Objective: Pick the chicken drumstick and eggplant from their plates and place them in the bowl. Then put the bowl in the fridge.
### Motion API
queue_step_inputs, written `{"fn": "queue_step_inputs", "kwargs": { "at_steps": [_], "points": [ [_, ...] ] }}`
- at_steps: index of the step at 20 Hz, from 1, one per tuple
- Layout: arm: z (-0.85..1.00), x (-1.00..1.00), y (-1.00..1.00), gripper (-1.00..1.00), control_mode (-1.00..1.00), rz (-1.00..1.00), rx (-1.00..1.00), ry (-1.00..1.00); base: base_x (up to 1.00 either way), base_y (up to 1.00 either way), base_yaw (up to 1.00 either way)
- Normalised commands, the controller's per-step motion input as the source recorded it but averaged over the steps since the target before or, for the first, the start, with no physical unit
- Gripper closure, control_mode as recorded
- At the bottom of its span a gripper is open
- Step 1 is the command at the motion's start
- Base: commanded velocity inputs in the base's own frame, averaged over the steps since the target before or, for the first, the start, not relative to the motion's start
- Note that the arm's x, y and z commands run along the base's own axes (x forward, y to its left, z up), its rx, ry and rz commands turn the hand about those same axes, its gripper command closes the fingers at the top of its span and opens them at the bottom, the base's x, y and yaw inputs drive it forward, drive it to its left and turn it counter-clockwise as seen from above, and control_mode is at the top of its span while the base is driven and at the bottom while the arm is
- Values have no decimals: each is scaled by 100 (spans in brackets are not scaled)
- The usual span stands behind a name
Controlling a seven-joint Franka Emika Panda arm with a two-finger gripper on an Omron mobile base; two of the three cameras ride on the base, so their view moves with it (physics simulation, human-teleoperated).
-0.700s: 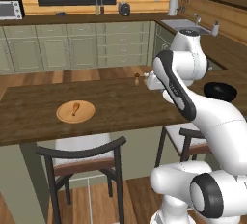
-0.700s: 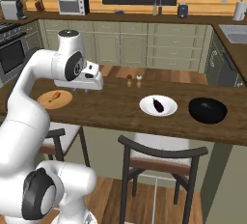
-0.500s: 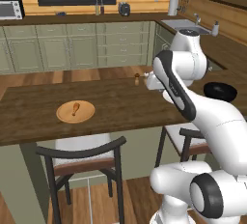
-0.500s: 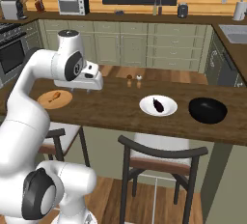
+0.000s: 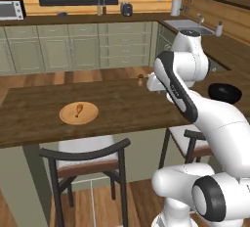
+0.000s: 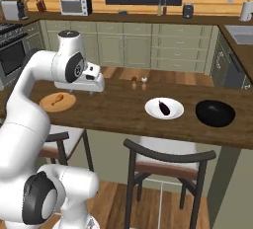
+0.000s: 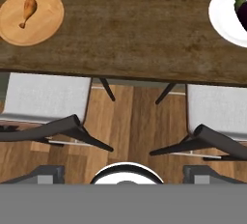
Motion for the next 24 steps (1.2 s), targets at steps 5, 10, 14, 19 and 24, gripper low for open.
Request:
{"fn": "queue_step_inputs", "kwargs": {
  "at_steps": [5,10,14,19,24],
  "points": [
    [0,0,0,-100,100,0,0,0,34,42,0],
    [0,0,0,-100,100,0,0,0,28,64,0],
    [0,0,0,-100,100,0,0,0,28,66,0],
    [0,0,0,-100,100,0,0,0,55,64,0],
    [0,0,0,-100,100,0,0,0,47,68,0]
  ]
}}
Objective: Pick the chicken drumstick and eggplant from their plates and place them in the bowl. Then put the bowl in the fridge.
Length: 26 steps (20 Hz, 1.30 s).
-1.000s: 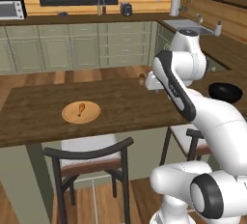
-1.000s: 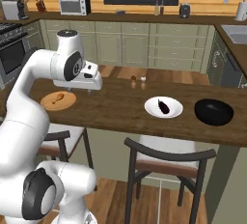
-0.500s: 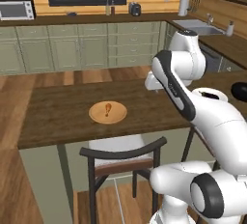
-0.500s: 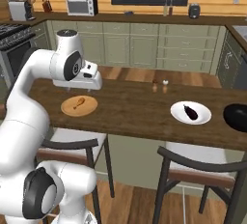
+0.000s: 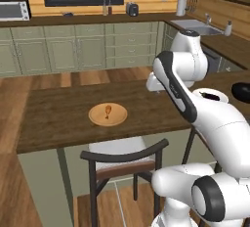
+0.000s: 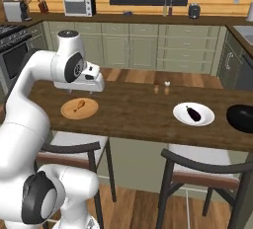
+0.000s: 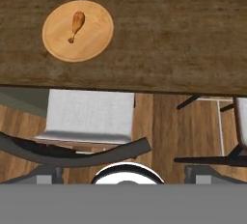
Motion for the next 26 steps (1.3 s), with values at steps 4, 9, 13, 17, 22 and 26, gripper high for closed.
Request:
{"fn": "queue_step_inputs", "kwargs": {
  "at_steps": [4,9,13,17,22,26],
  "points": [
    [0,0,0,-100,100,0,0,0,-5,60,0],
    [0,0,0,-100,100,0,0,0,2,65,0],
    [0,0,0,-100,100,0,0,0,63,15,0],
    [0,0,0,-100,100,0,0,0,56,35,1],
    [-3,51,6,-100,-100,1,0,0,0,2,1],
    [-17,100,34,-100,-100,0,-1,18,0,0,0]
  ]
}}
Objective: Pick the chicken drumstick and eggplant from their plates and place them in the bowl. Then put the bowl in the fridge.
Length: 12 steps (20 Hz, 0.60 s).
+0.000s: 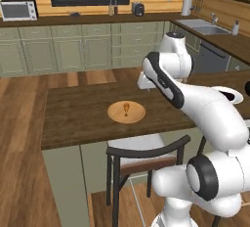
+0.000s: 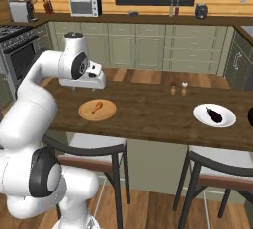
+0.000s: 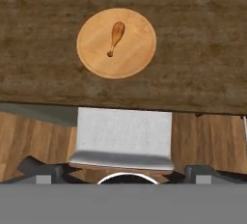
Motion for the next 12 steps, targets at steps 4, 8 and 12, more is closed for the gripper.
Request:
{"fn": "queue_step_inputs", "kwargs": {
  "at_steps": [4,8,12],
  "points": [
    [-72,100,46,-100,-100,0,0,43,0,0,0],
    [-100,100,49,-100,-100,0,-2,5,0,0,0],
    [-74,94,38,-100,-100,0,0,-7,0,0,0]
  ]
}}
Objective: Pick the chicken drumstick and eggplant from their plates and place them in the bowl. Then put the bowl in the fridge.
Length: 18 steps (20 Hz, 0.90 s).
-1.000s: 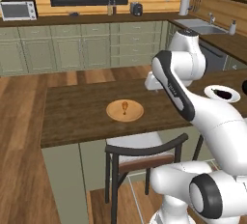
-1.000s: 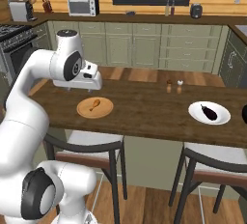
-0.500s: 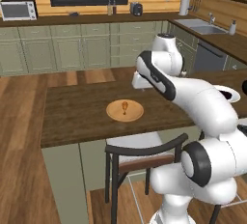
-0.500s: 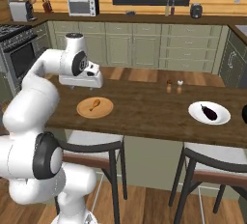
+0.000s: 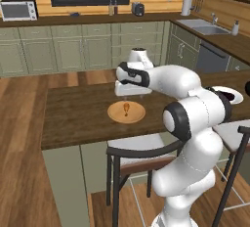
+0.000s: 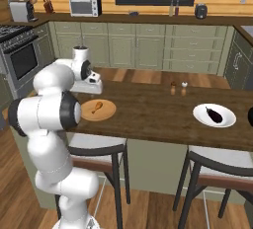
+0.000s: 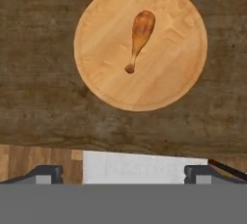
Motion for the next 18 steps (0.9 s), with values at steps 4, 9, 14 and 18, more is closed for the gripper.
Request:
{"fn": "queue_step_inputs", "kwargs": {
  "at_steps": [4,9,14,18],
  "points": [
    [-74,70,-43,-100,-100,0,8,-24,0,0,0],
    [-62,49,-6,-100,-100,-1,0,-3,0,0,0],
    [-32,58,8,-100,-100,-3,0,16,0,0,0],
    [-3,35,0,-100,-100,-3,0,10,0,0,0]
  ]
}}
